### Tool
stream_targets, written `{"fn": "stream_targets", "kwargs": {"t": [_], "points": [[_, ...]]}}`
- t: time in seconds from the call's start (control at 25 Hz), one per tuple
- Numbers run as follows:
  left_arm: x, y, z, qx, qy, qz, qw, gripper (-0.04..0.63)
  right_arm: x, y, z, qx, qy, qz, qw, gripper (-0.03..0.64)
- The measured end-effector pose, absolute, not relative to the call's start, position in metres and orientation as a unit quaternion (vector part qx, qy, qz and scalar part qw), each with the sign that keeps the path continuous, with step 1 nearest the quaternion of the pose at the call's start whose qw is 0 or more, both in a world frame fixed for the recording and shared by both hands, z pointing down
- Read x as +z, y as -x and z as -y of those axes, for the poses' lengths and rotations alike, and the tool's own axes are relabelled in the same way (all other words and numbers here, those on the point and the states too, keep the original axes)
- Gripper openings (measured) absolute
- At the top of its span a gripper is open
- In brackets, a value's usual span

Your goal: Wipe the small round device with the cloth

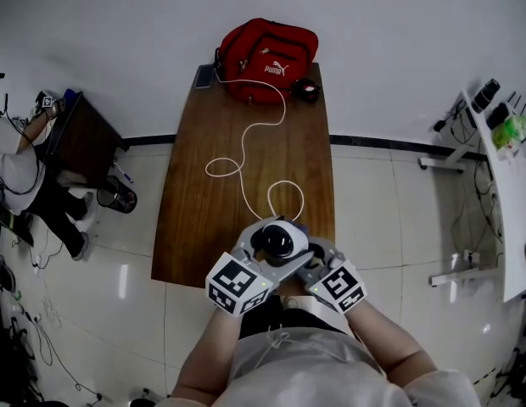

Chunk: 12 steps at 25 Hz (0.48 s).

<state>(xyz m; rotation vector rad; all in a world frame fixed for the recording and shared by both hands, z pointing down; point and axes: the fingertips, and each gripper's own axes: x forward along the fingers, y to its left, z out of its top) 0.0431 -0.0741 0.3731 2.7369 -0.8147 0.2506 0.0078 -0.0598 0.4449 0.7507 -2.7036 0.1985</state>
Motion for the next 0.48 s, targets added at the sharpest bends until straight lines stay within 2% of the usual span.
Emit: {"fn": "stream_targets", "kwargs": {"t": [0.2,0.48], "points": [[0.377,-0.042,0.077,0.088,-0.946,0.278,0.139,0.379,0.451,0.003,0.046,0.05,-0.237,0.952,0.188,0.11],[0.387,-0.043,0.079,0.09,-0.944,0.28,0.149,0.379,0.463,0.015,0.006,0.073,-0.15,0.969,0.183,0.11]]}}
